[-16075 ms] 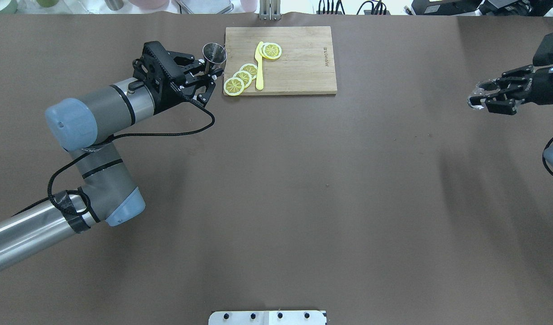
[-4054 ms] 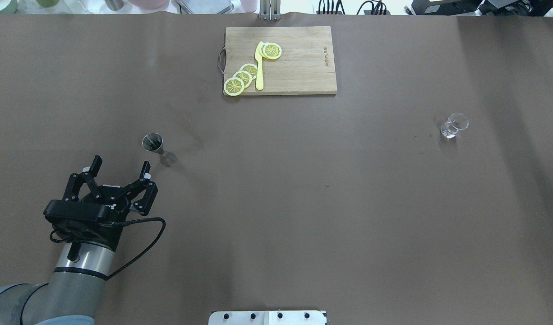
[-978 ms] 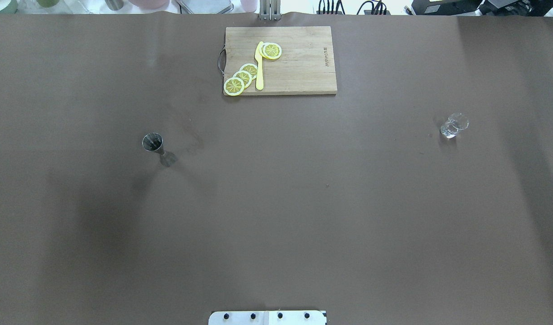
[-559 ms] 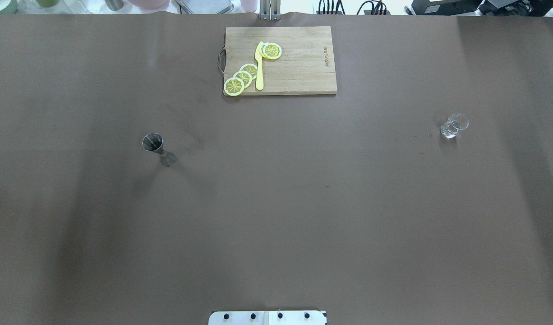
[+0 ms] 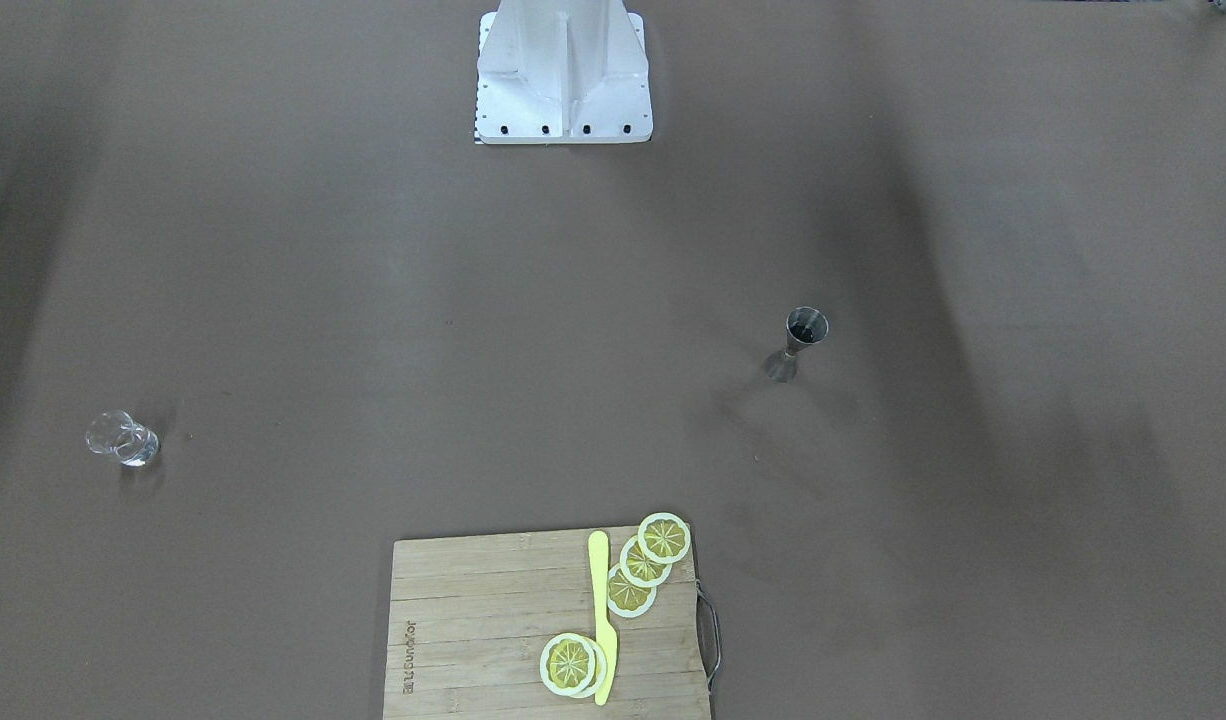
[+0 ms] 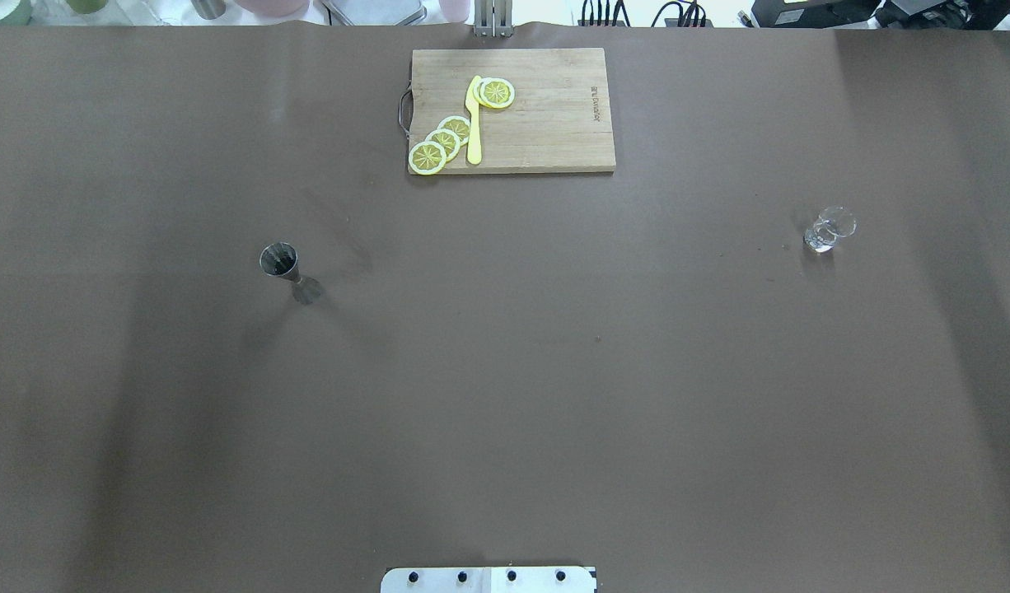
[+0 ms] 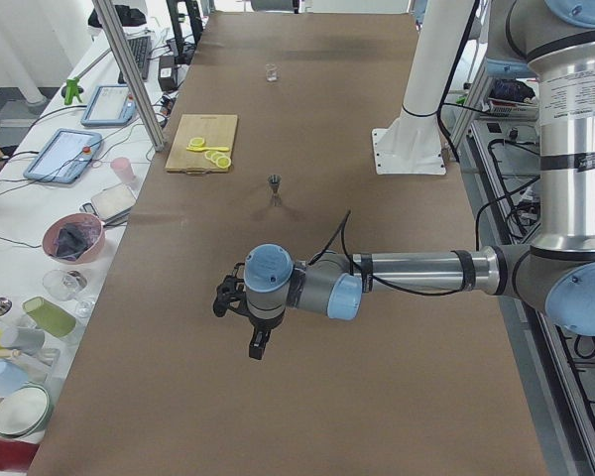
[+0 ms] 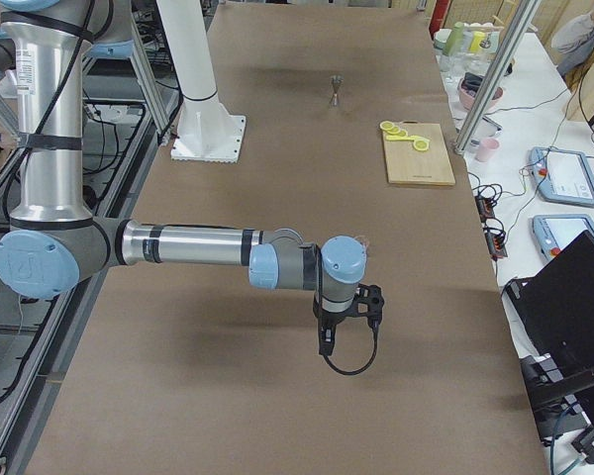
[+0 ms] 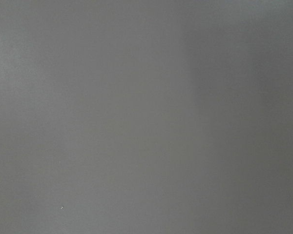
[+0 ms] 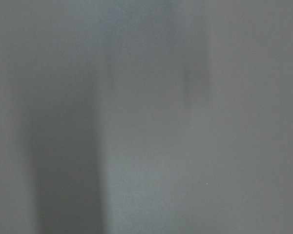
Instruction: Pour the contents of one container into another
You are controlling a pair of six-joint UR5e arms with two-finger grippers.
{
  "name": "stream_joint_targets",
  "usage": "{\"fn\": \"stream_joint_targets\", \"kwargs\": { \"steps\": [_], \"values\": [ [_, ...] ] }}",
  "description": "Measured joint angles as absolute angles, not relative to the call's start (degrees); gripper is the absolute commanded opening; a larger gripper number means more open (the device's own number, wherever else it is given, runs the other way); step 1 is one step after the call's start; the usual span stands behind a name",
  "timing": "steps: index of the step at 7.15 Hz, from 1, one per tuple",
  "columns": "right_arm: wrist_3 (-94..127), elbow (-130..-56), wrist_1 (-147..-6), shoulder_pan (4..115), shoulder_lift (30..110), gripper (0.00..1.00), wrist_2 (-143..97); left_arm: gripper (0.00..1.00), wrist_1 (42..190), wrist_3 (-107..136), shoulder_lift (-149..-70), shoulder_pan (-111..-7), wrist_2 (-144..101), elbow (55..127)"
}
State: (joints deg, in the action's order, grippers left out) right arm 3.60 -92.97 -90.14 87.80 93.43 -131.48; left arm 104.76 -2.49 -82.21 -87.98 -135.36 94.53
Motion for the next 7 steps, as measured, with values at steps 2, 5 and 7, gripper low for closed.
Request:
{"fn": "stream_joint_targets", "kwargs": {
  "steps": [2,5,7],
  "values": [
    [3.6,-92.9,-90.2,87.8,93.4,1.0,-131.5,0.98,103.1,-2.4,-80.5,-88.6,-136.0,97.3],
    [3.6,-92.9,-90.2,87.8,93.4,1.0,-131.5,0.99,98.0,-2.1,-79.8,-88.5,-136.3,100.1],
    [3.6,-93.0,-90.2,87.8,93.4,1.0,-131.6,0.99,97.2,-1.5,-80.4,-88.4,-136.3,98.9]
  ]
}}
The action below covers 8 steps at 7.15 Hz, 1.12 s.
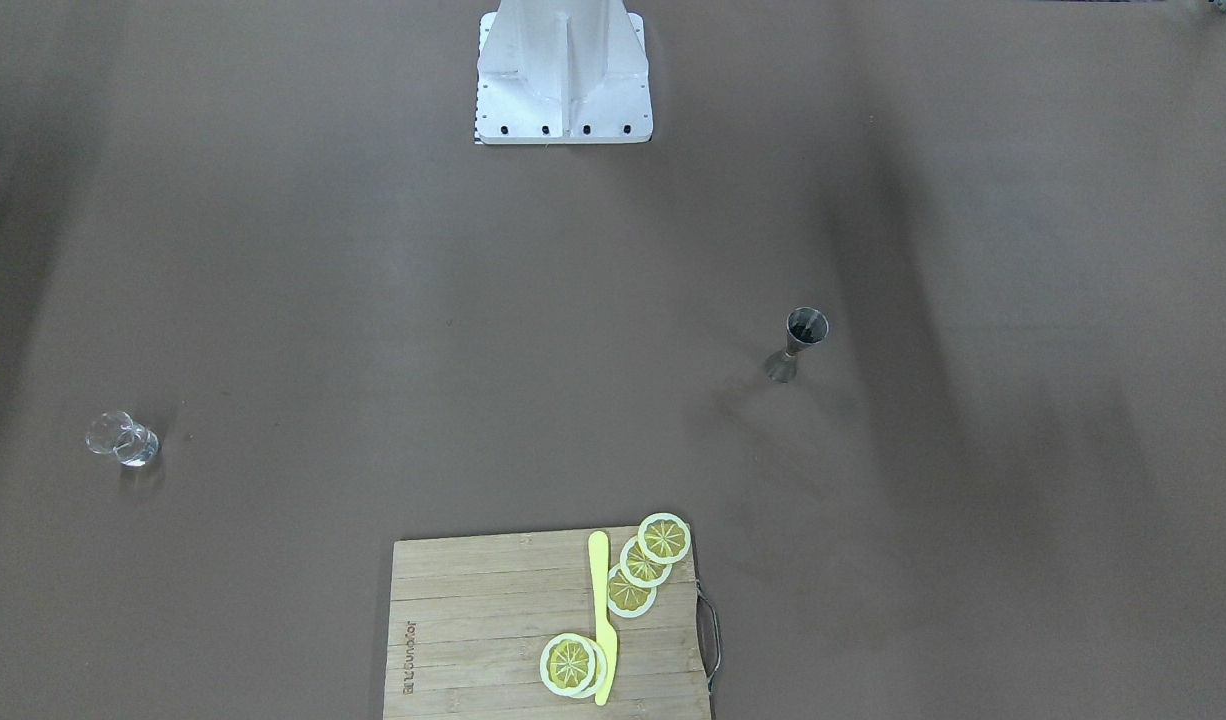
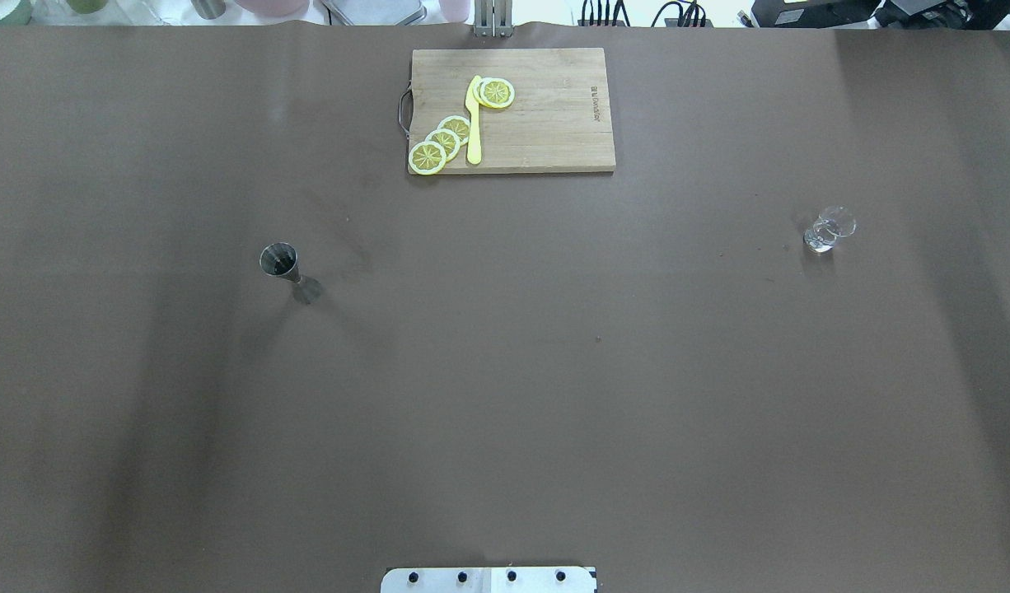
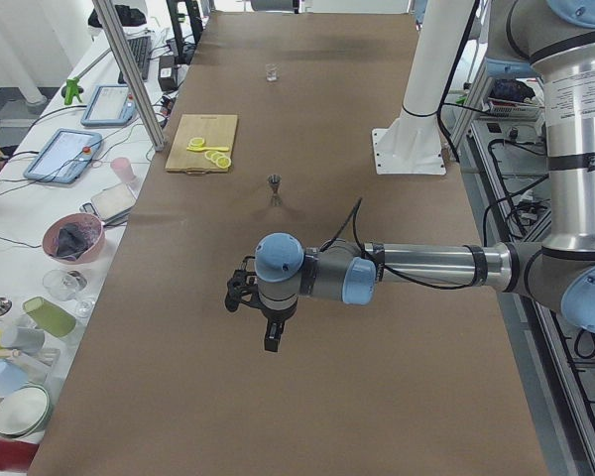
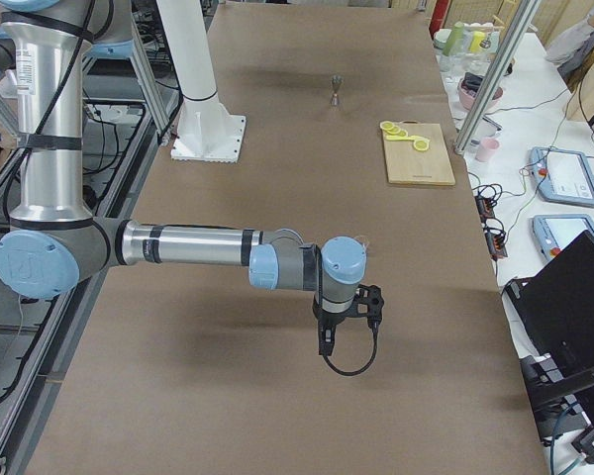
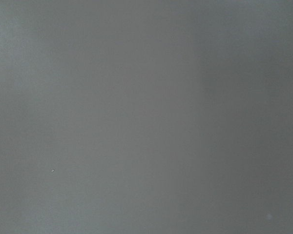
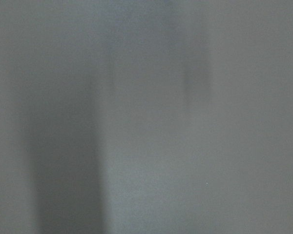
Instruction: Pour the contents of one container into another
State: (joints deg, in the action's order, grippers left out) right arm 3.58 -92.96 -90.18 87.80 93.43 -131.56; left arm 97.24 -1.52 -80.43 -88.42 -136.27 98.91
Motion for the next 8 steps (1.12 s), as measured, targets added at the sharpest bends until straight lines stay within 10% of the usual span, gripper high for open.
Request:
{"fn": "stream_joint_targets", "kwargs": {
  "steps": [8],
  "values": [
    [3.6,-92.9,-90.1,87.8,93.4,1.0,-131.5,0.99,96.8,-1.3,-78.1,-88.9,-140.4,98.4]
  ]
}}
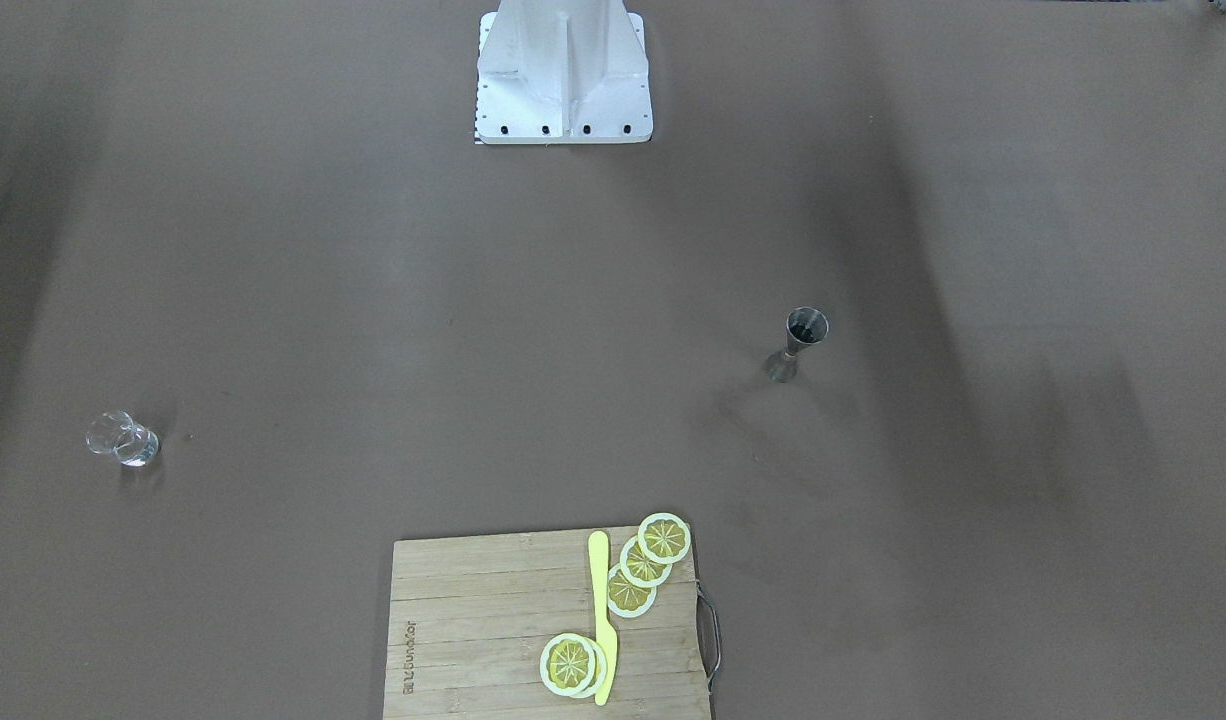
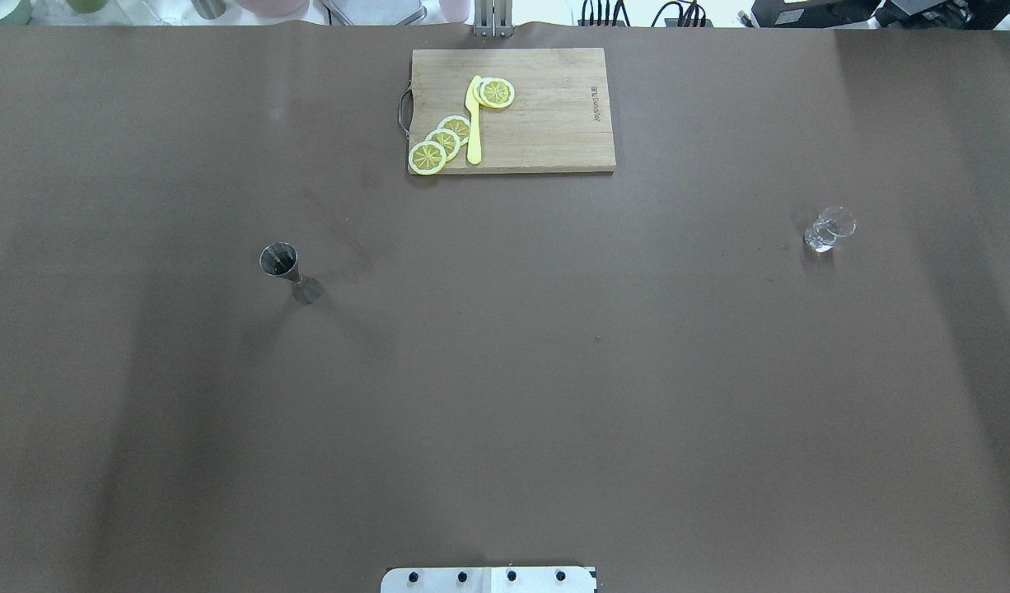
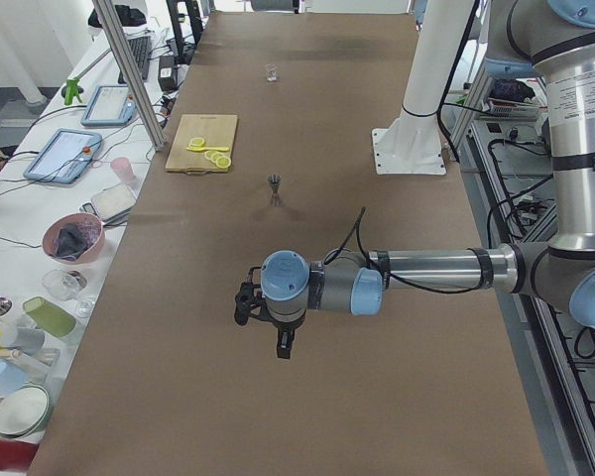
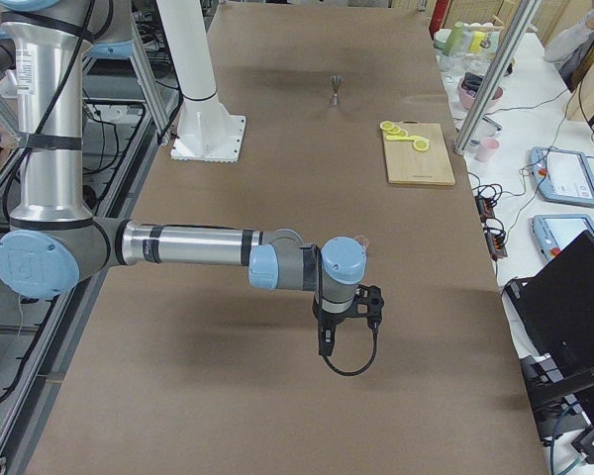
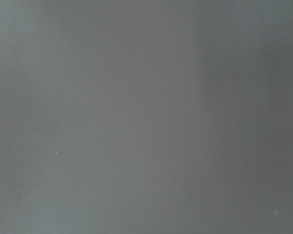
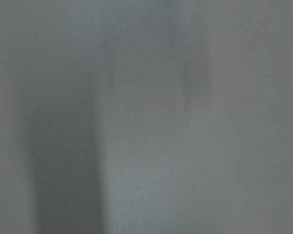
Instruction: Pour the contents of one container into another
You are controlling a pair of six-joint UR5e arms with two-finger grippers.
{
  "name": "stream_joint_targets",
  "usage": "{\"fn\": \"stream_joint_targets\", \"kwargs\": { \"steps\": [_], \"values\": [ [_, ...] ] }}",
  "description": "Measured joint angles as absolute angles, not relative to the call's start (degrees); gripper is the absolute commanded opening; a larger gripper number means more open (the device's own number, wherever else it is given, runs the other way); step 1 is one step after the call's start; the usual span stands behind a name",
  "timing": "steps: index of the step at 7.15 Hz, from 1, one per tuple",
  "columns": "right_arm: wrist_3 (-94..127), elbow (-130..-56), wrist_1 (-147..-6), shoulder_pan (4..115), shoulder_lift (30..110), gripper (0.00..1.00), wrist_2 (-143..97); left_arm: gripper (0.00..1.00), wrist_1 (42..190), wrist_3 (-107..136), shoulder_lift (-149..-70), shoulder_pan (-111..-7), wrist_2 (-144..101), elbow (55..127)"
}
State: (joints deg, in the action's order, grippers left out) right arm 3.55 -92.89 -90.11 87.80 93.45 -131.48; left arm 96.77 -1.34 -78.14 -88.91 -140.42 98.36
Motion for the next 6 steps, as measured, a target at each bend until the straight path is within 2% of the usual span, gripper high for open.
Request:
{"fn": "stream_joint_targets", "kwargs": {
  "steps": [6],
  "values": [
    [3.5,-93.0,-90.1,87.8,93.4,1.0,-131.5,0.99,96.7,-1.3,-77.6,-88.7,-140.6,99.4]
  ]
}}
